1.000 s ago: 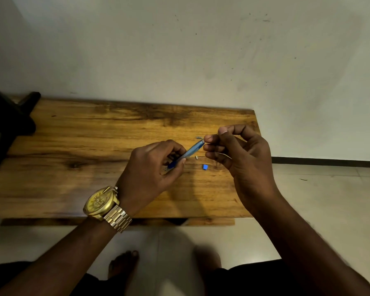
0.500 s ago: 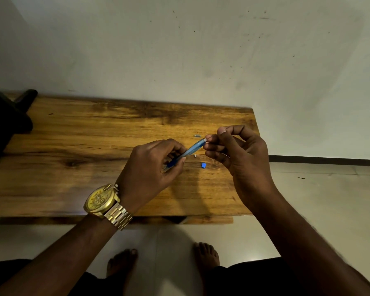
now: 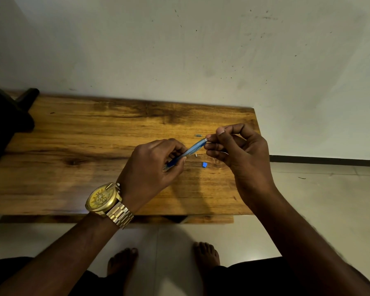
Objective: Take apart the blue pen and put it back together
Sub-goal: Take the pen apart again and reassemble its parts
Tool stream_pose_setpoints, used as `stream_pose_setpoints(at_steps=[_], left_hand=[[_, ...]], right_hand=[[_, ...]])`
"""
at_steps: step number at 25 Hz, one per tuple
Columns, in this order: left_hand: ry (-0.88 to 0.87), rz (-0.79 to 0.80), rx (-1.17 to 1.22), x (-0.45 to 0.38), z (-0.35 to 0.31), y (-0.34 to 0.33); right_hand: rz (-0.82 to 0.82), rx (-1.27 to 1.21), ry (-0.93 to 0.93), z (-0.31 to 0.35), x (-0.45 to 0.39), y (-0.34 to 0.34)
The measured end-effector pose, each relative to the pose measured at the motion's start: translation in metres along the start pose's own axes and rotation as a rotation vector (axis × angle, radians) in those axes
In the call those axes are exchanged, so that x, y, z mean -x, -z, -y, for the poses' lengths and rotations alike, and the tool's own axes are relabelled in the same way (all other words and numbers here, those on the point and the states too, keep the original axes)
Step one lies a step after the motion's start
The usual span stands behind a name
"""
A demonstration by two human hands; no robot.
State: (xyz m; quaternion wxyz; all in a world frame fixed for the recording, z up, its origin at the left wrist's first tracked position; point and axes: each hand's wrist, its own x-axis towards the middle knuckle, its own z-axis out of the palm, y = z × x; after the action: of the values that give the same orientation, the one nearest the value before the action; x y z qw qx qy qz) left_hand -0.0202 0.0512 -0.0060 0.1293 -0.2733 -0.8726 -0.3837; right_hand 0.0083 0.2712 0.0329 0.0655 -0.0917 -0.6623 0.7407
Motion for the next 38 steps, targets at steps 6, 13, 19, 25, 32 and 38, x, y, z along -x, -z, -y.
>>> stream_pose_setpoints(at_steps=[6,13,19,25,32,38], left_hand=[[0.005,0.0,0.0,0.0,0.001,-0.001],[0.241,-0.079,0.209,-0.002,0.002,-0.002],[0.328,-0.156,0.262,-0.003,0.003,0.009],[0.305,-0.16,0.224,-0.002,0.007,0.015],[0.215,-0.107,0.115,0.0,0.011,0.012],[0.151,-0.052,0.049,0.0,0.01,0.004]], right_hand=[[0.006,0.246,0.111,-0.004,0.001,0.0],[0.021,0.361,0.09,-0.005,-0.018,0.005],[0.083,1.095,0.109,-0.04,-0.041,-0.007],[0.106,1.281,0.178,-0.064,-0.037,-0.022],[0.051,0.632,0.151,-0.035,-0.038,-0.022],[0.139,0.265,0.146,-0.016,-0.028,-0.005]])
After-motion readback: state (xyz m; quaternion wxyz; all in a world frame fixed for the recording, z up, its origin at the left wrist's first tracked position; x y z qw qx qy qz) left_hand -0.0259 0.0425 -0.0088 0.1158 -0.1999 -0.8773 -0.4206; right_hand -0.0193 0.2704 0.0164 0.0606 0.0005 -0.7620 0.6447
